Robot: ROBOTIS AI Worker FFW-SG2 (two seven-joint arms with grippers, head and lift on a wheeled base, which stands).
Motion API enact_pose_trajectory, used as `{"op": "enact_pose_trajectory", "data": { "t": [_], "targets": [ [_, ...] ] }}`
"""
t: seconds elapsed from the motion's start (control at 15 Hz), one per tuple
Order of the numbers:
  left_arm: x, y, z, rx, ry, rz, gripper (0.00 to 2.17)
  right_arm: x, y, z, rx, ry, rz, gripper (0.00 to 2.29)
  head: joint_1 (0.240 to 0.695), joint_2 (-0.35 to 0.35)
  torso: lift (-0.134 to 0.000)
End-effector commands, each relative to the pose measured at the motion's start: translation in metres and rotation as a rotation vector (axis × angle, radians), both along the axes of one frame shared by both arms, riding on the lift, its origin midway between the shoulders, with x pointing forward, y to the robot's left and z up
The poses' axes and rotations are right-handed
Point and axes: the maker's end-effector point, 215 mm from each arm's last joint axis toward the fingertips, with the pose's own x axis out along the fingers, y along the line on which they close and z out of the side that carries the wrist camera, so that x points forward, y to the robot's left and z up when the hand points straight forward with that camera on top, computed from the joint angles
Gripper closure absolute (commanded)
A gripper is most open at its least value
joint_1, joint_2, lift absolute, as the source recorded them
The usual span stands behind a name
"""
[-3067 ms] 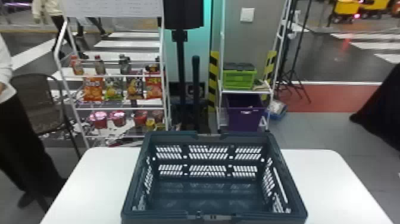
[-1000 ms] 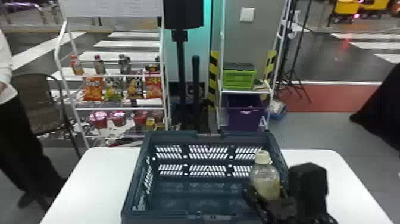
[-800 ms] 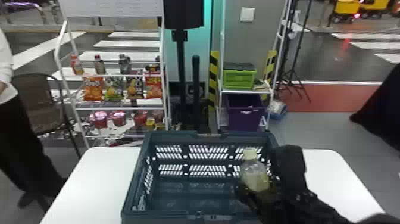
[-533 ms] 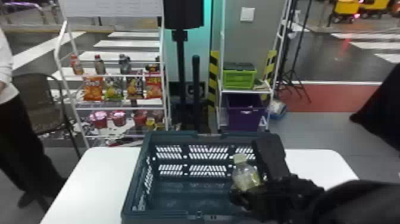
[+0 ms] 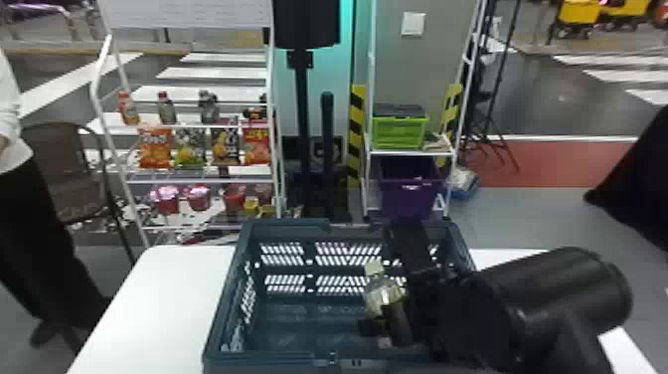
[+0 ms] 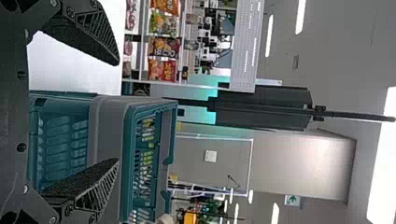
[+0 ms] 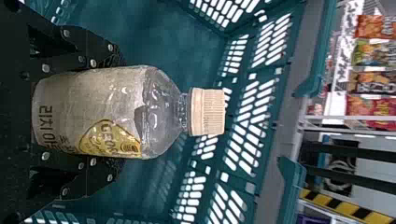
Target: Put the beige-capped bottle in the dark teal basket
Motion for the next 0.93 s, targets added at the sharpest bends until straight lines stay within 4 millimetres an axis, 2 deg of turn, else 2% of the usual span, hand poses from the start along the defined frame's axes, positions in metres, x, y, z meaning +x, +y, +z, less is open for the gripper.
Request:
{"op": "enact_pose_trajectory", "data": {
  "t": [0.0,0.4,0.73,0.87],
  "targets": [
    [0.0,0.0,-0.002,0.002,0.004,0.0,0.15,-0.004,-0.002,-0.024,-0.021,0.072,-0.002,2.28,0.499,0.0,0.0],
    [0.0,0.002,-0.003,0.004,0.003,0.002,0.15,0.016,0.004,-0.04,-0.006,0.072,-0.005,2.28,0.499,0.0,0.0],
    [0.001,0.003,-0.003,0.004,0.002,0.005,0.15,0.021,0.012,-0.039,0.019,0.061,0.002,2.26,0.499,0.0,0.0],
    [0.001,0.002,-0.002,0.003,0.001,0.005,0.15,0.022,0.012,-0.038,0.021,0.06,0.002,2.15,0.499,0.0,0.0]
  ]
}}
